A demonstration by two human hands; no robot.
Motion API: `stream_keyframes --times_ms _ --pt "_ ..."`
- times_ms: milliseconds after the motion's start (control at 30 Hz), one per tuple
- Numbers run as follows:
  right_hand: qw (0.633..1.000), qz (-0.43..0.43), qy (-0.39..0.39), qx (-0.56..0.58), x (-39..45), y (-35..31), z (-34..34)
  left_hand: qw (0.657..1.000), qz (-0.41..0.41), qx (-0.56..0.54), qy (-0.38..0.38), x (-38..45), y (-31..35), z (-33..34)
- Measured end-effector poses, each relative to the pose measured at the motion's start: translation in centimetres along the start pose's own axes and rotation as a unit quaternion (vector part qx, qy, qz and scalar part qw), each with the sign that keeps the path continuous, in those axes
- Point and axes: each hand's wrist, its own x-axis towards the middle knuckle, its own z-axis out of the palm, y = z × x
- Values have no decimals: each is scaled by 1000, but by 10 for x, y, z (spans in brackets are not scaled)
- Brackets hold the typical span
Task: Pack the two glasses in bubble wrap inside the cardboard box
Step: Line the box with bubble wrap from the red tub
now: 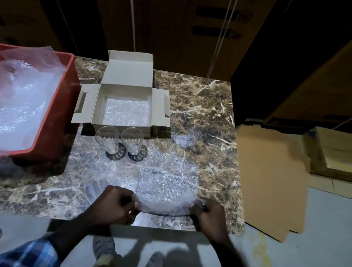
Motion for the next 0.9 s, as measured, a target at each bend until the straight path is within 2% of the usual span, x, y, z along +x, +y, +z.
stream_keyframes --times_ms 100,200,333,467,633,900 --pt "994 41 12 96 20 -10 2 986 -62 -141 57 19 24 3" --pt "992 55 48 107 41 -12 6 973 -86 -180 120 41 30 9" --pt "997 1 67 29 59 -21 9 978 -77 -109 157 70 14 17" --pt "994 5 96 -43 72 -24 12 971 -90 -70 208 84 11 25" --pt "989 7 103 -105 75 -26 16 966 -114 -20 232 90 9 29" --pt "977 -15 113 -180 75 -22 24 965 -127 42 228 97 7 32"
